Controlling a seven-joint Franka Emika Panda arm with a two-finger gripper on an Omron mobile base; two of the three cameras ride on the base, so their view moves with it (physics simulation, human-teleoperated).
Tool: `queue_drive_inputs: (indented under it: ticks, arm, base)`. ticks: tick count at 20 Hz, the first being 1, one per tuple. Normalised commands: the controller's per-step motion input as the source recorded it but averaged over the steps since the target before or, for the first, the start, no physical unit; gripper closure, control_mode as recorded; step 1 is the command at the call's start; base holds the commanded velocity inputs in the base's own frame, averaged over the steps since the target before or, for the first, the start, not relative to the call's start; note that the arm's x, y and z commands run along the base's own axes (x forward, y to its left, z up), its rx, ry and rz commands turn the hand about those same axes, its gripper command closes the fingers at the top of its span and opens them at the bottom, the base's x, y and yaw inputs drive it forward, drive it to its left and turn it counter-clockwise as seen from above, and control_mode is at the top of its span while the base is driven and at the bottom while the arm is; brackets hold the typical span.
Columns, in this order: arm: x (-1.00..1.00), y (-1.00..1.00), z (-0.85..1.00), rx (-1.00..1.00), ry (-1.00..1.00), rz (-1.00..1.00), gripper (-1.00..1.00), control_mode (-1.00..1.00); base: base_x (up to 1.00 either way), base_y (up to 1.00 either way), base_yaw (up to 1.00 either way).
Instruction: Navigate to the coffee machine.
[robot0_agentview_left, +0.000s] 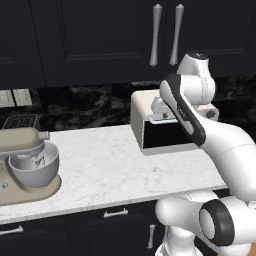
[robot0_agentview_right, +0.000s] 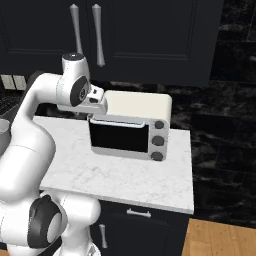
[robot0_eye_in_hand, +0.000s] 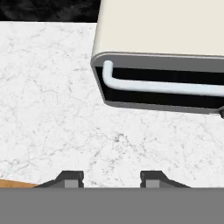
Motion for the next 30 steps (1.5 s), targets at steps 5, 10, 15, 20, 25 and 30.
queue_drive_inputs:
  ticks: [5,10,15,20,25,30]
  arm:
    - [-0.37,0.00,0.00,0.00,0.00,0.00,-1.00,-1.00]
    - [-0.82,-0.04,0.00,0.00,0.00,-0.01,-1.00,-1.00]
    - [-0.61,0.00,0.00,0.00,0.00,0.00,-1.00,-1.00]
    - [-0.19,0.00,0.00,0.00,0.00,0.00,-1.00,-1.00]
    - [-0.05,0.00,0.00,0.00,0.00,0.00,-1.00,1.00]
    - [0.00,0.00,0.00,0.00,0.00,0.00,-1.00,1.00]
  base:
    - [0.00,0.00,0.00]
    - [0.00,0.00,0.00]
    - [0.00,0.00,0.00]
    - [0.00,0.00,0.00]
    - [-0.01,0.00,0.00]
    - [-0.41,0.00,0.01]
